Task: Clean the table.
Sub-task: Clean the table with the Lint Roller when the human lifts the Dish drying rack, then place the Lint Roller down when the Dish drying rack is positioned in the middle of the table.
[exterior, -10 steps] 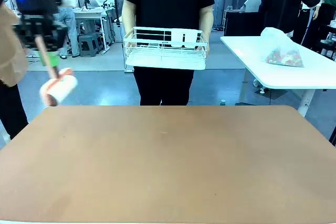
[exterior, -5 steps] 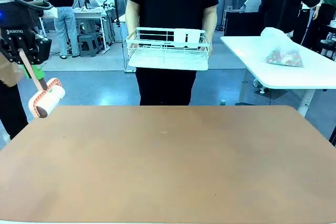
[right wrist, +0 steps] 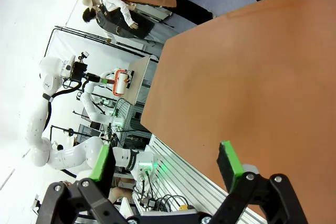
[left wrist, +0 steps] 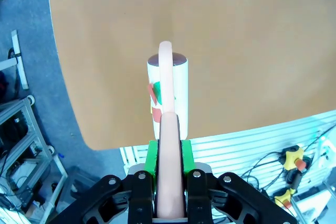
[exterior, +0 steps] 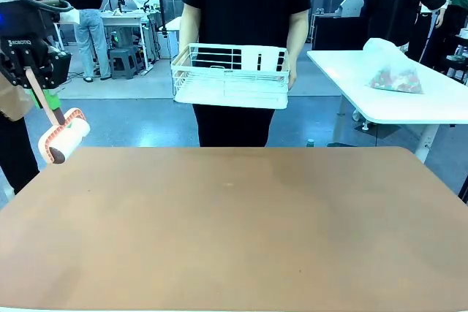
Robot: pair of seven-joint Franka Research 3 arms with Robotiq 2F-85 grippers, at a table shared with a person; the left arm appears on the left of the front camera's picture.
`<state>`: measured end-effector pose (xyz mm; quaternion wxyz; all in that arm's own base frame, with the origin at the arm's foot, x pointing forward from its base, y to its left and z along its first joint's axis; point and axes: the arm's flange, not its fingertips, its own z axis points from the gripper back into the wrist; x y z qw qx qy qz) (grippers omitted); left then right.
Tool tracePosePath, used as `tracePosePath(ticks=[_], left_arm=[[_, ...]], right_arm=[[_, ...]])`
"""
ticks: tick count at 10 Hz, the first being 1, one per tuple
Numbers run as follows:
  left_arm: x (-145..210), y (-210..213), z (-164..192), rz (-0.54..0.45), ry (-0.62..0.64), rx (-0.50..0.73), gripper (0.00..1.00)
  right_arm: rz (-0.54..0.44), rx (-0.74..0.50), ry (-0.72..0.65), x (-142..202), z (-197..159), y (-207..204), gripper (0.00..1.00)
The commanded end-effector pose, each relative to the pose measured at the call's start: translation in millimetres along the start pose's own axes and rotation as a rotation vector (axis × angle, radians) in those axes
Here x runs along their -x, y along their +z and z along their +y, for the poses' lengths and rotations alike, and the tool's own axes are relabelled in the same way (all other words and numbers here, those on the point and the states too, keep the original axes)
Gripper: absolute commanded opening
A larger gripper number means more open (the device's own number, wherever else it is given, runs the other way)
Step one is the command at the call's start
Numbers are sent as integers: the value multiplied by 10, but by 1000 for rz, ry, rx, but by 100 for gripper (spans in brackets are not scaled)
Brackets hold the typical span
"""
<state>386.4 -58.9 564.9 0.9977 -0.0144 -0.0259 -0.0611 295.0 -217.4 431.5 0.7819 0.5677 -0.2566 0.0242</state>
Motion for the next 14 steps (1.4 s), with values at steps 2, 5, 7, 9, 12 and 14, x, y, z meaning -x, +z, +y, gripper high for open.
tracePosePath(ticks=[2, 5, 7, 9, 12, 14], left_arm=[[20, 73, 20, 11, -1, -8, 21], [20, 73, 20, 11, -1, -8, 21], [20, 73, 20, 11, -1, -8, 21], [20, 73, 20, 11, -1, -8, 21], [20, 73, 20, 11, -1, -8, 21], [20, 73, 20, 11, -1, -8, 21]], right_arm=[[-6, -9, 18, -8, 22, 7, 100], [-6, -9, 18, -8, 22, 7, 100], [-6, -9, 18, -8, 22, 7, 100], [-6, -9, 18, -8, 22, 7, 100], [-6, -9, 18, -8, 22, 7, 100], [-6, -9, 18, -8, 22, 7, 100]])
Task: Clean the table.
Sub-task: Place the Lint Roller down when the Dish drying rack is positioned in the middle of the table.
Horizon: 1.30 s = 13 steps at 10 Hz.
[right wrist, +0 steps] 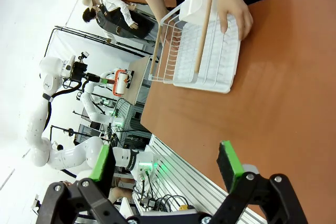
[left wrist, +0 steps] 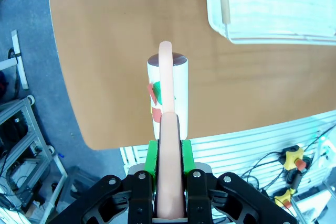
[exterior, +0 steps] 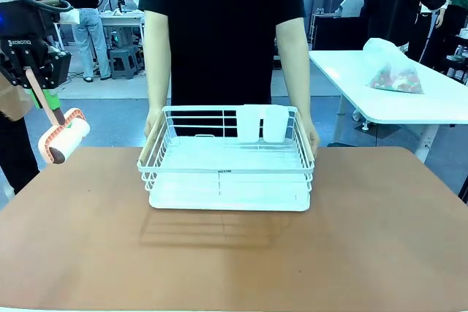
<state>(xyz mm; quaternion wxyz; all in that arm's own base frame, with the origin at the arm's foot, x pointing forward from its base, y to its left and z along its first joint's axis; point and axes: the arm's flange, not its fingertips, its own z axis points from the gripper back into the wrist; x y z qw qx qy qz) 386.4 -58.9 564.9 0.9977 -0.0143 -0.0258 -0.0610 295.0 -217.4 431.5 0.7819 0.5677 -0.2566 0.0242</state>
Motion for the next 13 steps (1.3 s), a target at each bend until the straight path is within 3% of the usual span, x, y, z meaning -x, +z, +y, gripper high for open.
tracePosePath(ticks=[1, 13], left_arm=[[20, 73, 19, 11, -1, -8, 21], [20, 73, 19, 11, -1, -8, 21]], right_arm=[[-6, -9, 18, -8, 22, 7, 100], [-6, -9, 18, -8, 22, 7, 100]])
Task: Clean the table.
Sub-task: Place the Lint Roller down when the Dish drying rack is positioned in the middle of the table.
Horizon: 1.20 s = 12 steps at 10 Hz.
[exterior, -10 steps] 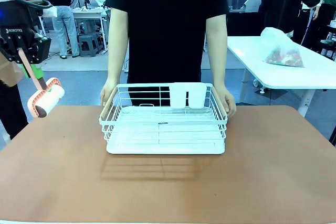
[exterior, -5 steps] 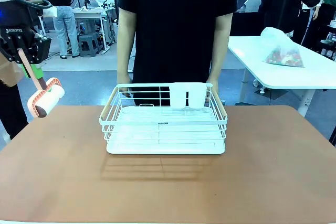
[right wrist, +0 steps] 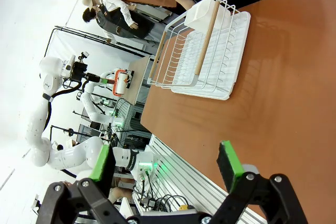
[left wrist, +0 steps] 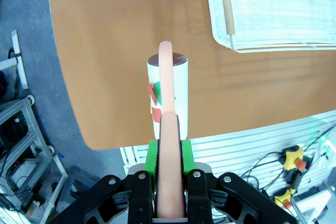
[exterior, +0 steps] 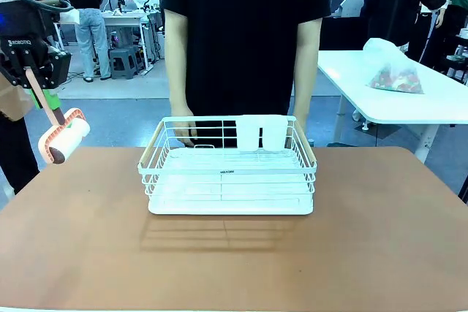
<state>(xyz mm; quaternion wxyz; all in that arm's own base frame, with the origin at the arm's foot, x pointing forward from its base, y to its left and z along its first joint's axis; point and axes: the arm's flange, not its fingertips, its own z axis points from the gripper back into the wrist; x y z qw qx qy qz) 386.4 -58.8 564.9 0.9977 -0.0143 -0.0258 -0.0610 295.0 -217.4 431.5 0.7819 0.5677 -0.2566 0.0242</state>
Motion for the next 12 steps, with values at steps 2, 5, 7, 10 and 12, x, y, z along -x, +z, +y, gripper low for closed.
tracePosePath(ticks=[2, 5, 7, 10, 12], left_arm=[[-213, -65, -8, -121, 283, -7, 21], [-527, -322, -29, -205, 1039, 152, 21], [-612, -554, 15, -210, 1253, 170, 21], [-837, -816, 180, -301, 1541, 253, 21], [-853, -976, 217, -278, 1540, 283, 21]], right_arm=[[-6, -9, 18, -8, 22, 7, 100], [-6, -9, 18, -8, 22, 7, 100], [-6, -9, 18, -8, 22, 7, 100], [-6, -9, 18, -8, 22, 7, 100], [-6, -9, 18, -8, 22, 7, 100]])
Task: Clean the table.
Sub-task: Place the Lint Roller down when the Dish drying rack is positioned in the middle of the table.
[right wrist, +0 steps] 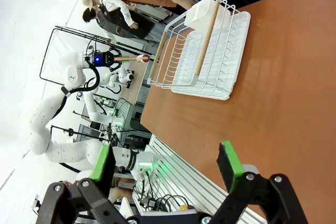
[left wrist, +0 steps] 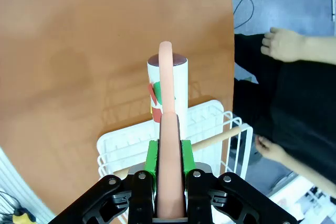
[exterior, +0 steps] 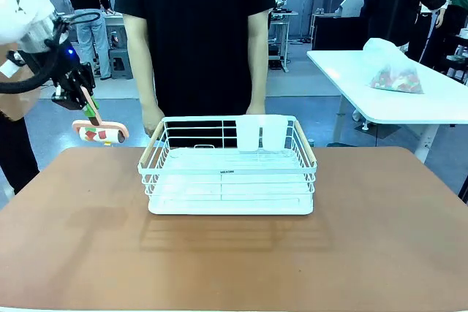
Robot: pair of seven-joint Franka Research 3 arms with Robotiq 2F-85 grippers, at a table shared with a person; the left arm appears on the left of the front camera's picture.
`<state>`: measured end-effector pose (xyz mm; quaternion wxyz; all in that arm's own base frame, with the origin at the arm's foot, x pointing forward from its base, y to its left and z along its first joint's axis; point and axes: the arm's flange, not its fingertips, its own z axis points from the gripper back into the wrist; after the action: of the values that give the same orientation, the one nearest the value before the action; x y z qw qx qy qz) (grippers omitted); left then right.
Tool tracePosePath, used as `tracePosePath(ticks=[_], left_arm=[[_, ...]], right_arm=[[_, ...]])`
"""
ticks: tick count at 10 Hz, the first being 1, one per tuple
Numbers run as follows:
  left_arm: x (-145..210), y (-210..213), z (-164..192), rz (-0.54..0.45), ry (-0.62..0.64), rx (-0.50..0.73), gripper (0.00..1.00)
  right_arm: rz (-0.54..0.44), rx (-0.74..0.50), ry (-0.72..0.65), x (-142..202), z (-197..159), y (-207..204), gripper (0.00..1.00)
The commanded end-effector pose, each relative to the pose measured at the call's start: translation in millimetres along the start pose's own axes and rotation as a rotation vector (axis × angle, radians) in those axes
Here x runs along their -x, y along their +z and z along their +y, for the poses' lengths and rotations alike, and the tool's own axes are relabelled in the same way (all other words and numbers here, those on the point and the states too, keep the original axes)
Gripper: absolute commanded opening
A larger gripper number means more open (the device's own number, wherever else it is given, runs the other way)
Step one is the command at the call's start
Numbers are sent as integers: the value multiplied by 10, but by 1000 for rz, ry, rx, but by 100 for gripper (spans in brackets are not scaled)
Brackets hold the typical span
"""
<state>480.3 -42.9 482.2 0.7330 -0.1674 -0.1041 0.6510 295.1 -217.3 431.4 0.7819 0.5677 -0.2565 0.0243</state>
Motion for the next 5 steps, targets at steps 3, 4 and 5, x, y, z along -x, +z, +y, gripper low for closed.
tracePosePath(ticks=[3, 4, 5], left_arm=[[-101, -559, 207, -53, -1, 74, 21], [-193, -729, 254, -36, 19, 63, 21], [-257, -847, 301, -14, 33, 56, 21]], right_arm=[[-6, -9, 18, -8, 22, 8, 100], [-6, -9, 18, -8, 22, 8, 100], [-6, -9, 18, -8, 22, 8, 100]])
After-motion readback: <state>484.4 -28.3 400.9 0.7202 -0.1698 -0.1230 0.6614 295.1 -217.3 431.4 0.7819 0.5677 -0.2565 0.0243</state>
